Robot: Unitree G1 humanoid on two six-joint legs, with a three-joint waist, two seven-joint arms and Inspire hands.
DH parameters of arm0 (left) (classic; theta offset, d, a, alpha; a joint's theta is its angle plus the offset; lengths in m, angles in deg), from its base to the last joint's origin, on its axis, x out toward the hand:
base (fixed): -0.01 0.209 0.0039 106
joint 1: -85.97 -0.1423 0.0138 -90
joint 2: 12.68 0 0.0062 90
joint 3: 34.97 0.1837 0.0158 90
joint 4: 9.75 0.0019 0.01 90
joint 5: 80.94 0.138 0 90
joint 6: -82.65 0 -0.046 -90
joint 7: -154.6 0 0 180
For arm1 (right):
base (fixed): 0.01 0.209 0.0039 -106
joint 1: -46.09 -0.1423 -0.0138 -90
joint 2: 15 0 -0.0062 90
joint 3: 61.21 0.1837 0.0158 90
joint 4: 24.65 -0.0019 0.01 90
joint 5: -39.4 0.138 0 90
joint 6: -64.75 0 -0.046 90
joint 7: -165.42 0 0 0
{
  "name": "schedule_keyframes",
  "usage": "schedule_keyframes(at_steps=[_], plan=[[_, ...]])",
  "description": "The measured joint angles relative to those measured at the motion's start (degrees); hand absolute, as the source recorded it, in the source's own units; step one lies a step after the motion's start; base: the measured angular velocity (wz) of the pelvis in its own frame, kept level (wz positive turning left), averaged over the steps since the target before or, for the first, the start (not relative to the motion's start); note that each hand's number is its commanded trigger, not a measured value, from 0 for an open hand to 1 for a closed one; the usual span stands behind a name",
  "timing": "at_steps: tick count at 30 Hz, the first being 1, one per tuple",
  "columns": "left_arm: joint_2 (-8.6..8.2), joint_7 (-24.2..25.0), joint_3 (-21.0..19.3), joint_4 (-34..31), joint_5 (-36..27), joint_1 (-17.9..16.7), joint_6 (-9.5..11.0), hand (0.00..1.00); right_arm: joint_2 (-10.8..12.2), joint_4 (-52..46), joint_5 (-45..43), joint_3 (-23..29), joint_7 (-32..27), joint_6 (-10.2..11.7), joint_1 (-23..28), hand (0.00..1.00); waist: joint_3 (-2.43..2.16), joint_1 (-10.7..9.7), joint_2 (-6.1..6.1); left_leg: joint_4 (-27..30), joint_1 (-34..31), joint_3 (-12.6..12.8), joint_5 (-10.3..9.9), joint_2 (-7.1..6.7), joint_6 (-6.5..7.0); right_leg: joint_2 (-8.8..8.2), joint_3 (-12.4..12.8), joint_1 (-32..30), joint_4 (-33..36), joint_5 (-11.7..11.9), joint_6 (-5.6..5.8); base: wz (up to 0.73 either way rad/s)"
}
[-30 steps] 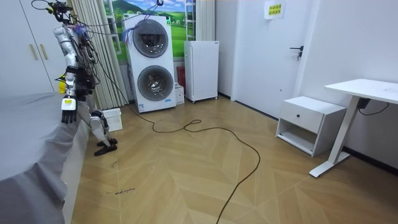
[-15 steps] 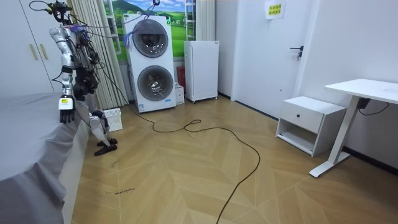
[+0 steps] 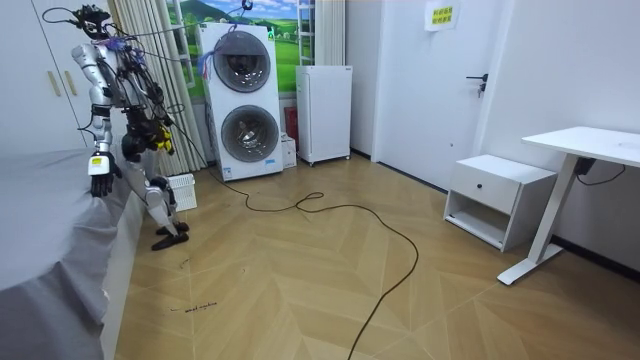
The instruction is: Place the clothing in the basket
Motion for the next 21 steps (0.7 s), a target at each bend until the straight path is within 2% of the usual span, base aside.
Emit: schedule_keyframes(at_steps=[5, 8, 10, 14, 15, 16, 18, 21], plan=[[0.00, -1.06, 3.00, 0.11, -1.03, 1.98, 0.00, 0.00, -0.68, 3.42, -0.12, -0.46, -1.19, 0.15, -4.91, 1.00, 0.33, 0.19, 1.36, 1.67, -5.20, 1.31, 0.31, 0.04, 0.53, -0.16, 1.01, -5.65, 1.82, 0.32, 0.22, -0.08], [0.02, -1.18, 4.65, 3.37, -2.51, 5.52, 0.01, 0.00, -1.72, 8.46, -0.31, -2.21, -1.87, 0.29, -9.58, 1.00, 0.30, 1.12, 2.37, 2.10, -8.28, 1.36, 0.57, -0.28, 0.95, -0.18, 2.11, -9.84, 3.62, 0.54, 0.35, -0.16], [0.03, -1.38, 6.70, 5.38, -5.28, 8.43, 0.16, 0.00, -1.86, 9.92, -0.31, -3.05, -3.10, 0.34, -11.38, 1.00, 0.51, 1.83, 3.55, 3.11, -11.06, 1.37, 0.69, -0.33, 1.14, -0.43, 2.08, -12.70, 4.91, 0.65, 0.35, -0.02], [0.00, -1.40, 9.23, 5.75, -7.56, 9.90, 0.52, 0.00, -1.90, 13.50, -0.20, -3.48, -3.74, 0.86, -14.34, 1.00, 0.47, 2.82, 4.71, 3.33, -13.42, 1.34, 0.94, -0.94, 1.44, -0.71, 2.30, -16.06, 6.64, 0.63, 0.30, -0.04], [0.01, -1.40, 10.20, 5.82, -8.57, 10.29, 0.61, 0.00, -1.93, 14.08, -0.05, -3.48, -3.79, 0.86, -14.67, 1.00, 0.36, 3.21, 5.12, 3.46, -14.08, 1.27, 0.94, -0.94, 1.45, -0.77, 2.31, -16.72, 6.91, 0.63, 0.30, 0.00], [-0.01, -1.31, 11.17, 6.29, -8.60, 10.65, 0.83, 0.00, -2.06, 15.47, -0.07, -3.46, -3.78, 1.14, -15.66, 1.00, 0.51, 3.23, 5.66, 3.74, -14.58, 1.13, 0.94, -0.95, 1.45, -0.82, 2.30, -17.14, 7.05, 0.63, 0.30, 0.03], [-0.02, -1.01, 12.20, 6.73, -8.60, 11.16, 1.10, 0.00, -2.51, 17.62, 0.27, -3.44, -3.77, 1.75, -16.80, 1.00, 0.47, 3.27, 6.61, 3.90, -15.32, 0.82, 1.05, -0.94, 1.63, -0.88, 2.27, -17.70, 6.97, 0.62, 0.34, 0.08], [-0.02, -0.36, 12.35, 6.77, -8.66, 11.90, 1.38, 0.00, -2.79, 19.66, 2.13, -3.47, -3.67, 2.03, -17.83, 1.00, 0.45, 4.27, 7.45, 3.86, -16.25, 0.74, 1.18, -1.04, 1.81, -0.91, 2.33, -18.78, 7.07, 0.62, 0.41, 0.02]])
